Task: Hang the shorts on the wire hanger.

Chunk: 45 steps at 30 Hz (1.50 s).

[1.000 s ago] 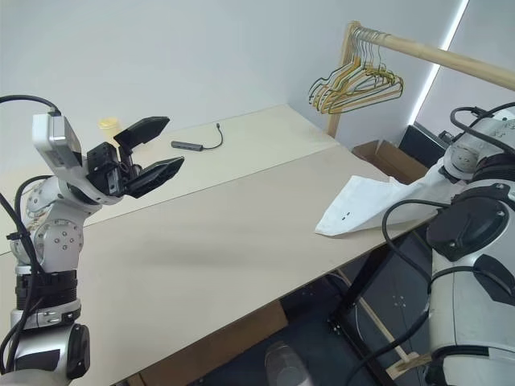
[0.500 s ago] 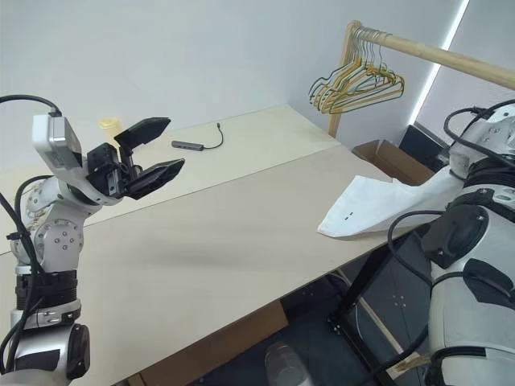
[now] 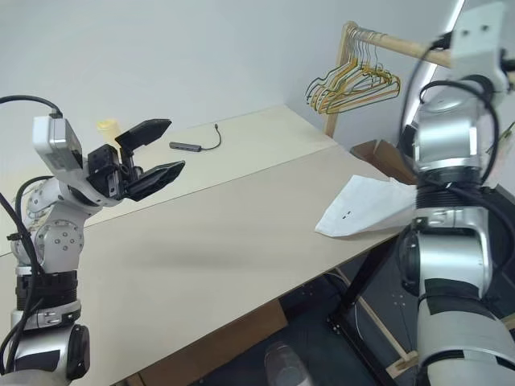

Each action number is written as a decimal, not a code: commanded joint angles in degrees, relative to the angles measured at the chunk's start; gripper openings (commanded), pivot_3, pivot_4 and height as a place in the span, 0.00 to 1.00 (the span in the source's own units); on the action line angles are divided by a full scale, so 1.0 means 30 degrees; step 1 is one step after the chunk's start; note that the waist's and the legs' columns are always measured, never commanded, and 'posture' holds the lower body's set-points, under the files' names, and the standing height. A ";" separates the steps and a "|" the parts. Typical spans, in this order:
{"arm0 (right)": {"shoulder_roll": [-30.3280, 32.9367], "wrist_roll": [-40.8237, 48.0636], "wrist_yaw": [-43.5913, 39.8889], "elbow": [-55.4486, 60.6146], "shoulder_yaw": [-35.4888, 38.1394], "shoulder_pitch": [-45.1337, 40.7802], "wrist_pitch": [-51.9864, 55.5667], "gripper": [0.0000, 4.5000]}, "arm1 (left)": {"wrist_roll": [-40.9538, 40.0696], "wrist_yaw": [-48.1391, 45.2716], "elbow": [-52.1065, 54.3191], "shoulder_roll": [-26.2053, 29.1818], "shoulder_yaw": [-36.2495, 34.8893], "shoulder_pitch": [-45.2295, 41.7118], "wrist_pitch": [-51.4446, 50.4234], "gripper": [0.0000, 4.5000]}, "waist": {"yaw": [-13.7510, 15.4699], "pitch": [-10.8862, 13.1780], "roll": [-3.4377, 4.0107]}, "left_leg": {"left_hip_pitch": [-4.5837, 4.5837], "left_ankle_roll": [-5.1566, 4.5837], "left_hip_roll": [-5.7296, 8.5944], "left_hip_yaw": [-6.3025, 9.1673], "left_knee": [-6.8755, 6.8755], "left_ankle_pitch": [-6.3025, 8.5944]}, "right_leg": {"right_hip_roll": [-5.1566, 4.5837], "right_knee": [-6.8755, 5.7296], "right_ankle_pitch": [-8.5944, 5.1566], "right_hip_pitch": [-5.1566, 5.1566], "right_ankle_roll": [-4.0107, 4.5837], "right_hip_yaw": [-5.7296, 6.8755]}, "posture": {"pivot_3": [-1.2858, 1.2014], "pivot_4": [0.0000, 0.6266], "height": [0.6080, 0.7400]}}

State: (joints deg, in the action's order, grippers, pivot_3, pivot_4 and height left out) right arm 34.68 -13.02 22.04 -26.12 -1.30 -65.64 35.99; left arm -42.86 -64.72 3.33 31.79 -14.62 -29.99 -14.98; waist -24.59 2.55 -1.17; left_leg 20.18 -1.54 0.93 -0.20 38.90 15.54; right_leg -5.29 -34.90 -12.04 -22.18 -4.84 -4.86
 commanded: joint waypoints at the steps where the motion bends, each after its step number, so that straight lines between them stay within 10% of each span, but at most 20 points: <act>1: -0.0396 -0.0871 -0.2624 0.2081 -0.1856 0.0804 -0.1817 0.99 | 0.0384 0.1238 0.0437 0.0690 -0.0708 0.0408 -0.0298 1.00 | 0.0010 0.0000 -0.0001 | -0.0002 0.0000 -0.0001 0.0001 0.0000 0.0000 | -0.0001 -0.0003 0.0000 0.0000 0.0000 -0.0002 | 0.41 0.00 1.00; 11: -0.1488 -0.1340 -0.9778 0.6022 -0.5300 0.4624 -0.4466 0.99 | 0.0691 0.3248 0.3319 0.2385 -0.1960 0.5006 -0.1295 1.00 | 0.0785 0.0004 -0.0012 | 0.0024 0.0001 0.0014 0.0056 -0.0006 0.0007 | -0.0029 -0.0021 0.0084 -0.0129 0.0130 0.0014 | 0.45 0.00 1.00; 20: -0.0069 0.0123 -1.9299 0.9704 -0.7825 0.8122 -0.7763 0.99 | 0.0547 0.5689 0.7488 0.1981 -0.2680 1.0350 -0.2335 1.00 | 0.3496 0.0027 -0.0052 | 0.0046 0.0006 -0.0006 0.0075 -0.0014 0.0008 | -0.0020 -0.0027 0.0084 -0.0208 0.0146 0.0056 | 0.51 0.00 1.00; 33: -0.0213 -0.0551 -2.2073 0.9245 -0.8162 0.9241 -1.0656 0.99 | 0.1427 0.8016 0.9779 0.1922 -0.1949 1.4266 -0.4450 1.00 | 0.7518 0.0030 -0.0066 | 0.0058 0.0016 -0.0083 0.0042 -0.0014 0.0003 | 0.0038 -0.0040 0.0064 -0.0278 0.0349 0.0225 | 0.55 0.00 1.00; 45: -0.0746 -0.1479 -2.2178 0.8866 -0.7911 0.9576 -1.1274 0.99 | 0.1428 0.7996 0.9776 0.2175 -0.1917 1.4247 -0.4737 1.00 | 0.8193 0.0029 -0.0066 | 0.0083 0.0044 -0.0150 0.0026 -0.0014 -0.0013 | 0.0141 -0.0041 0.0059 -0.0286 0.0445 0.0291 | 0.55 0.00 1.00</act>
State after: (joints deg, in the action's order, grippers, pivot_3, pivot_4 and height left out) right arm 32.54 -17.11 -44.91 -0.08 -26.56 -36.80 3.30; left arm -38.40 -40.70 31.61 37.69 -20.13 13.75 -29.03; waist -0.01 2.64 -1.36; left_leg 20.42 -1.41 0.43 -0.14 38.86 15.50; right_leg -4.81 -35.02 -11.86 -23.03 -3.49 -3.99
